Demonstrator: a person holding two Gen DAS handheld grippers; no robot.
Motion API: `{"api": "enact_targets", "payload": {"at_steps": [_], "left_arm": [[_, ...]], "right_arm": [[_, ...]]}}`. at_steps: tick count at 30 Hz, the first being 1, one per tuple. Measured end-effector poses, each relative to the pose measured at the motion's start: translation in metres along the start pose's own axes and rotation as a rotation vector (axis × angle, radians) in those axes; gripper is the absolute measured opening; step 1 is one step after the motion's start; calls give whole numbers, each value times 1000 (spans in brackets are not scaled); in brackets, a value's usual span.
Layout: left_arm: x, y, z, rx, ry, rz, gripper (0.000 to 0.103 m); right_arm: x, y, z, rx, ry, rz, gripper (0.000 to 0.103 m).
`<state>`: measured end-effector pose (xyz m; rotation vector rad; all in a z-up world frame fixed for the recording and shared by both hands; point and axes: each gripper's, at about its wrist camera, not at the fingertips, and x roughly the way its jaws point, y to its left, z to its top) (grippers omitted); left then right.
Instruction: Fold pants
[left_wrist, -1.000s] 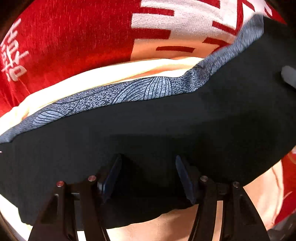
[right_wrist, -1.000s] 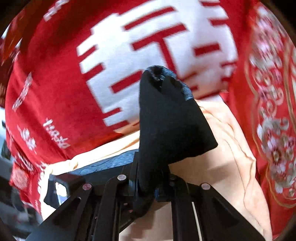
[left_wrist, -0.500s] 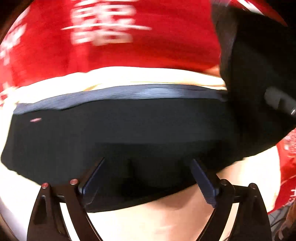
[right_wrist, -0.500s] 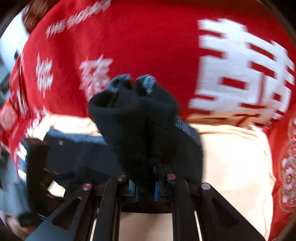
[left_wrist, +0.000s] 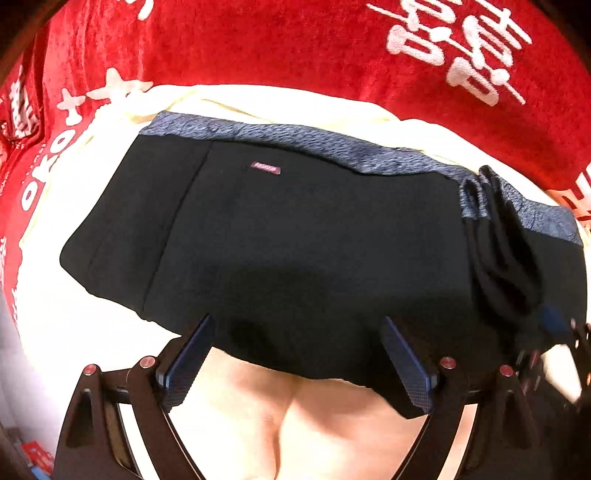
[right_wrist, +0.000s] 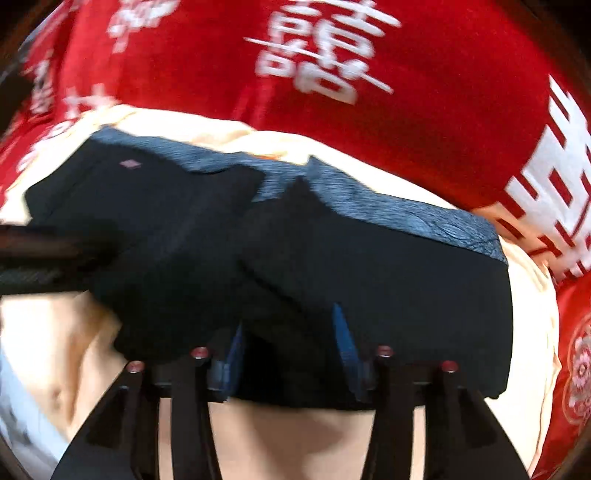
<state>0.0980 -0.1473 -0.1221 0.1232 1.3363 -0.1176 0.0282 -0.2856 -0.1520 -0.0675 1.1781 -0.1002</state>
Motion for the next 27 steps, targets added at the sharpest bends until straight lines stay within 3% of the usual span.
{"api": "enact_targets", "payload": {"at_steps": [4,9,11,13,17,18,19,20,21,23,27], "left_arm": [[-7,-36,20,59,-16,-75,92],[-23,-82,37,166,-12,-263,92],[-25,-101,41,197,-2,-312,92],[-31,-130,35,228,16,-335,92],[-3,-146,48,261,39,-342,91],[-2,-150,49,264,45,-342,83],[1,-154,50,272,60,-341,63],[-6,-152,42,278,79,-340,52],[0,-155,42,286,119,-346,34],[4,-158,40,304,155,-351,24],[-5,-157,36,336,144,-371,14]], "right_arm": [[-30,-38,-13,127,10,123,53],[-47,-100,-35,323,42,163,53],[-47,-101,-33,345,53,165,53],[-46,-111,-37,368,62,163,53],[-40,-125,-43,435,81,178,52],[-40,-127,-45,448,81,181,50],[-41,-130,-46,455,81,184,48],[-41,-132,-47,461,83,189,44],[-40,-135,-48,469,87,196,40],[-41,-139,-48,476,89,204,36],[-44,-153,-35,458,60,176,36]]}}
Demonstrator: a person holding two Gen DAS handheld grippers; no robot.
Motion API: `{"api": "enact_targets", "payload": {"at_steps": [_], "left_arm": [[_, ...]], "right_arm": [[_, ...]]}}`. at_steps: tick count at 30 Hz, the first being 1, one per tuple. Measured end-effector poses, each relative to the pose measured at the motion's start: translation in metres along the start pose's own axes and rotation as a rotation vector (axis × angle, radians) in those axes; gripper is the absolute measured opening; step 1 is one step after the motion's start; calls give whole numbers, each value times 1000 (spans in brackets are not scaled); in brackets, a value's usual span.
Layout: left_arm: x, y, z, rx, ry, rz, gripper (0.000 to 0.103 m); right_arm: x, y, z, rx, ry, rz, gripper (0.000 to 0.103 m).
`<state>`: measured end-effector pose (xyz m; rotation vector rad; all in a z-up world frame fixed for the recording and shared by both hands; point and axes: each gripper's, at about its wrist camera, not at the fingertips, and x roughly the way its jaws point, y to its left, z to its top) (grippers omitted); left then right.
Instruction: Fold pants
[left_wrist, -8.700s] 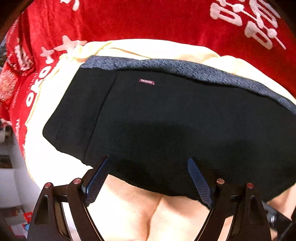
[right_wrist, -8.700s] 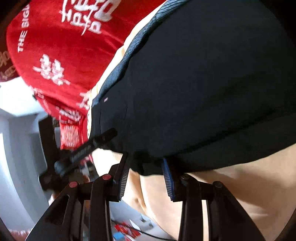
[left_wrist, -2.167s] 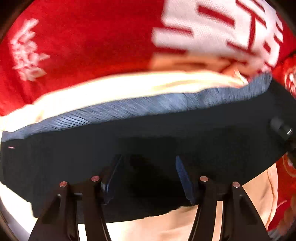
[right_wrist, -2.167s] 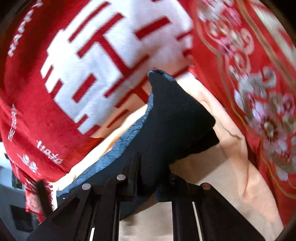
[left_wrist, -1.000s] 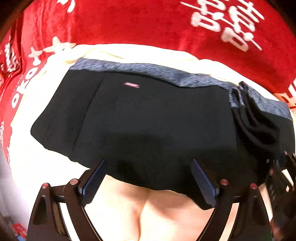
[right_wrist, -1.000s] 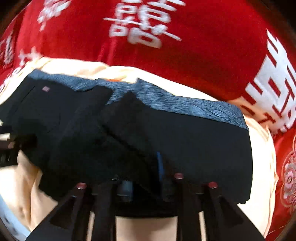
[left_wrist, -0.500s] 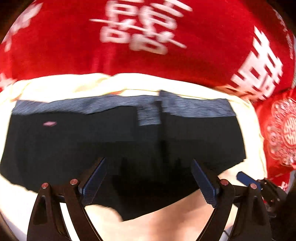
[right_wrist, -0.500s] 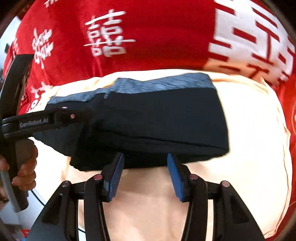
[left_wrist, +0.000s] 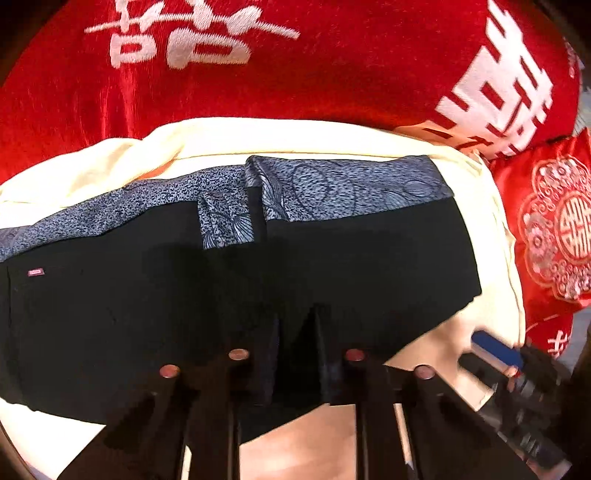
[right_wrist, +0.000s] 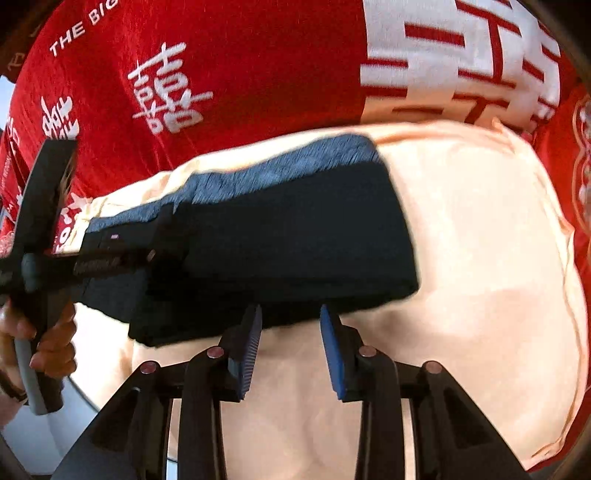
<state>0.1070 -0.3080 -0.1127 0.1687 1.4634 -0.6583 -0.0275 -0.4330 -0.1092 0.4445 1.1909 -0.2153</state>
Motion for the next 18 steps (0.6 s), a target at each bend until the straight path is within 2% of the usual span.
{"api": "enact_targets", "payload": {"at_steps": [4,6,8,11,14,15,16,17,18], "left_arm": [[-5,-4,-13,19,-6,35,14],[-1,-7,-17,12,-4,43,14],[3,-8,-22,3,-4,46,14],[5,-7,-34,-2,-3,69,14],[-6,-5,-44,-46,-39,102,14],[-10,-3,-47,-63,-46,112,22],[-15,-1,-49,-85,-54,121,48],[-22,6,-54,-126,-75,134,67],[-28,12,-58,-158,-103,139,88]], "right_arm": [[16,-10,30,-18,-17,-25,36],[40,-14,40,-19,37,-19,36],[67,-11,35,-3,131,5,36],[65,10,26,-109,105,-67,36],[53,22,25,-121,104,-33,36],[47,27,27,-139,94,-20,36],[39,38,30,-181,66,-15,37],[34,48,33,-222,44,-14,46],[31,57,35,-257,27,-13,61]]}}
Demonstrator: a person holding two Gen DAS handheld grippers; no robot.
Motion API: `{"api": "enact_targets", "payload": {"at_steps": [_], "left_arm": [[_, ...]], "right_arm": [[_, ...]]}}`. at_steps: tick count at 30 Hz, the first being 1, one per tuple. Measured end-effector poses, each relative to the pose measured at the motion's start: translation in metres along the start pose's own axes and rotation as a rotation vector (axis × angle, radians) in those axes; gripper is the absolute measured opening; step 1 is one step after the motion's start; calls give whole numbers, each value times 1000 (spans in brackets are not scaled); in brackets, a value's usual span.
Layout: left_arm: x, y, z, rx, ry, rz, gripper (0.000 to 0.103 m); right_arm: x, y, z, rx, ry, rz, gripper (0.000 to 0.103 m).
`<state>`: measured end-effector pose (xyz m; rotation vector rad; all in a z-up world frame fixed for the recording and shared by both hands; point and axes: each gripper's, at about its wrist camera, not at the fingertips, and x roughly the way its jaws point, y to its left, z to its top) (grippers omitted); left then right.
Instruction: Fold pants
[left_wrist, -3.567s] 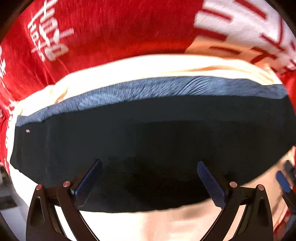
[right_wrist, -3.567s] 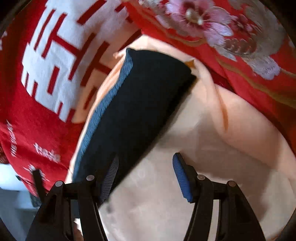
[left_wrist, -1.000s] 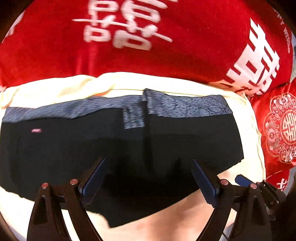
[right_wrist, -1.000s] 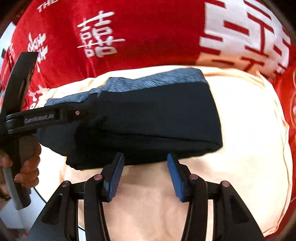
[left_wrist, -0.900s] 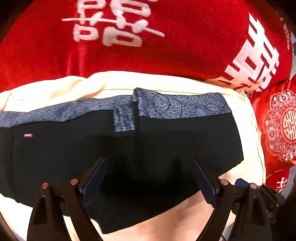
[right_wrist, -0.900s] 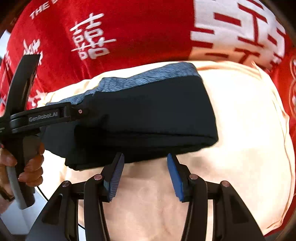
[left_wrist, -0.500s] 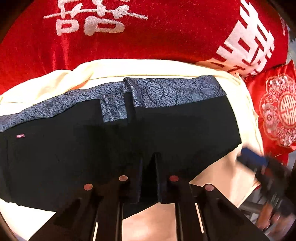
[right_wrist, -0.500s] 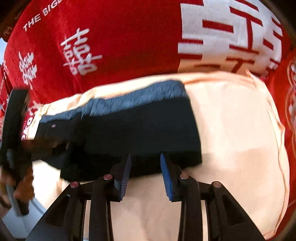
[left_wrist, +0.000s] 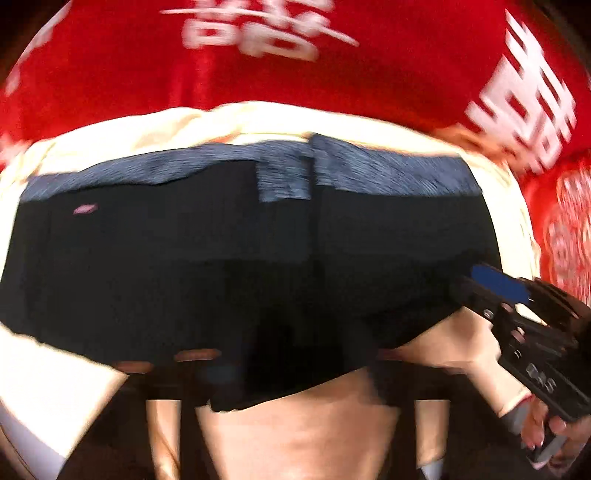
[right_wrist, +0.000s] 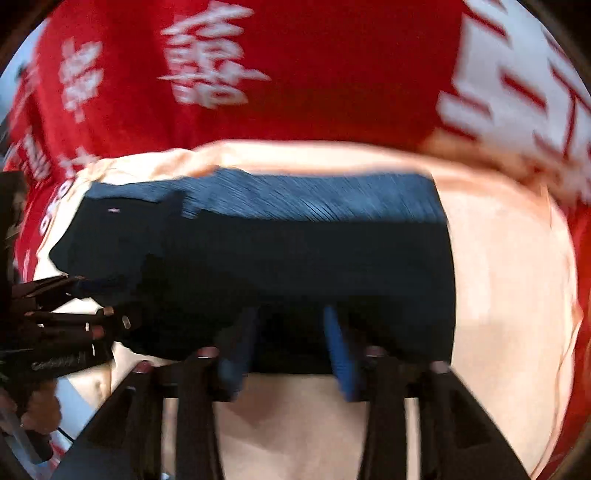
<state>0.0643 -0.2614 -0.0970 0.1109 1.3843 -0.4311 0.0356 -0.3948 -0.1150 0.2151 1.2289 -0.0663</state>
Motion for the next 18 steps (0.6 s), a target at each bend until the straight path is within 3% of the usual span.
{"api": "enact_targets", "payload": {"at_steps": [1,4,7,9,15,18], "left_arm": [[-7,10,-3,-41,-35,2,88],[-11,33,-8,-99,-21,19,88],[-8,61,-18,-156,2,51,88],[-9,75,-25,-174,12,70,88],[-5,101,-42,-197,39,105,88],[-3,105,-47,-207,48,104,88]], "right_arm": [[-4,13,5,-53,-27,-5,64],[-6,51,6,-216,-73,-33,65],[7,90,-8,-420,-92,-155,65],[17,108,-18,-525,-97,-211,57],[41,120,-22,-582,-111,-276,52],[60,124,-23,-607,-75,-310,52]]}}
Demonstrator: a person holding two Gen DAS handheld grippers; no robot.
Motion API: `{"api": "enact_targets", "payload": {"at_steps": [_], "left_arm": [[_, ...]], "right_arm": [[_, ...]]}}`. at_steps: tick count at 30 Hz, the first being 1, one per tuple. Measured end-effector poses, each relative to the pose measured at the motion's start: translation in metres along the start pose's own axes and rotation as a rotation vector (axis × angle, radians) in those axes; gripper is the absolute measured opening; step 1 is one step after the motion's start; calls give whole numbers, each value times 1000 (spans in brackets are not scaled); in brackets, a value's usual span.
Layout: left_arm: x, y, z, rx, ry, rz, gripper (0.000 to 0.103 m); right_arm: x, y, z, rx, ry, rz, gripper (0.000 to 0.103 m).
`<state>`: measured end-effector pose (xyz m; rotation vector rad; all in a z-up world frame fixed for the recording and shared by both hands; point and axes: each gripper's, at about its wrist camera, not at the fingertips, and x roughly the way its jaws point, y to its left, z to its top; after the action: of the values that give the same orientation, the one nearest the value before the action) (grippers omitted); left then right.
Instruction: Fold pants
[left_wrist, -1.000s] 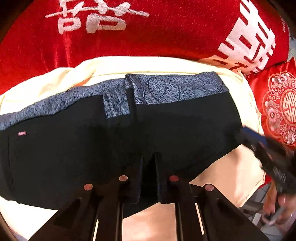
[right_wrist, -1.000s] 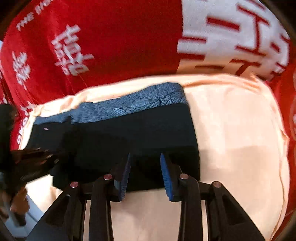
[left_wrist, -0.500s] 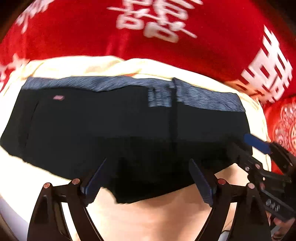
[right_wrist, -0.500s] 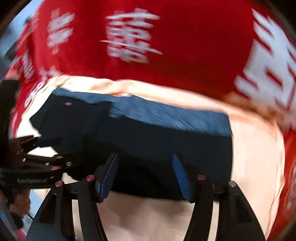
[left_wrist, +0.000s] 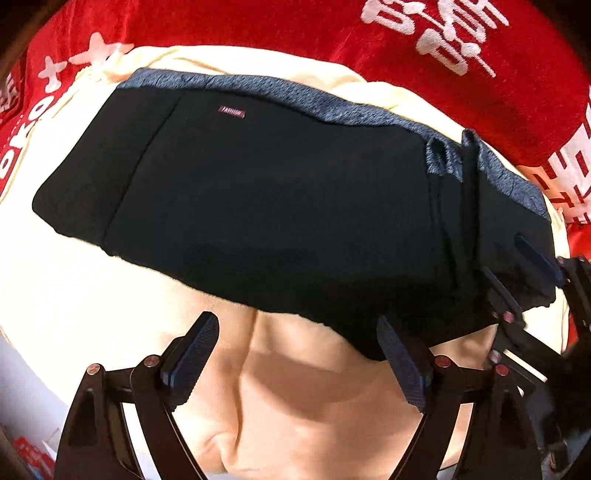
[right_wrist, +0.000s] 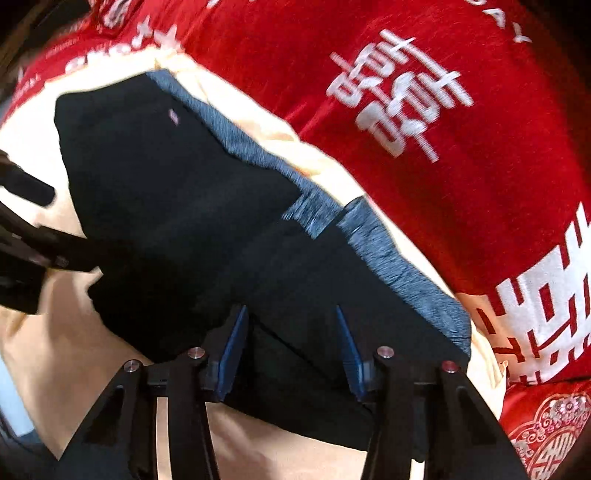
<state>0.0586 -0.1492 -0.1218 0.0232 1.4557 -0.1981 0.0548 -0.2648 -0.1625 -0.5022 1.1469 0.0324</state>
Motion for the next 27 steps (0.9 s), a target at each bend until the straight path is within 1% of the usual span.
{"api": "enact_targets", "payload": {"at_steps": [4,8,11,12,13,14,15,16,18,19,20,21,24,27], "left_arm": [[3,-2,-4,-2,16,-5,88],[3,-4,-7,6,15,-12,88],[7,-3,-9,3,24,-8,88],[8,-6,-13,1,24,-7,88],[8,-6,-13,-3,23,-4,88],[8,-8,-13,-8,21,4,88],[7,-7,-13,-11,19,9,88],[6,-7,-14,-14,18,15,88],[6,-9,-10,-20,16,21,88],[5,-8,-10,-23,13,24,88],[5,-8,-10,-26,12,26,88],[5,-7,-10,-29,11,26,88],[6,-5,-11,-42,5,27,88],[9,-4,-14,-59,13,33,88]], "right_arm": [[-3,18,-2,-77,-14,-70,51],[-9,27,-7,-127,-31,-117,52],[-2,30,-2,-139,-32,-134,51],[2,25,3,-107,-25,-121,46],[5,21,6,-82,-8,-94,34],[9,16,10,-49,16,-50,16],[9,10,13,-16,21,-31,12],[5,6,14,8,18,-14,10],[-11,-13,17,89,-1,60,10],[-18,-18,16,113,-12,87,10],[-28,-26,17,142,-24,138,10],[-35,-29,17,149,-29,170,10],[-38,-16,14,124,7,224,10],[-15,6,6,122,79,250,11]]}}
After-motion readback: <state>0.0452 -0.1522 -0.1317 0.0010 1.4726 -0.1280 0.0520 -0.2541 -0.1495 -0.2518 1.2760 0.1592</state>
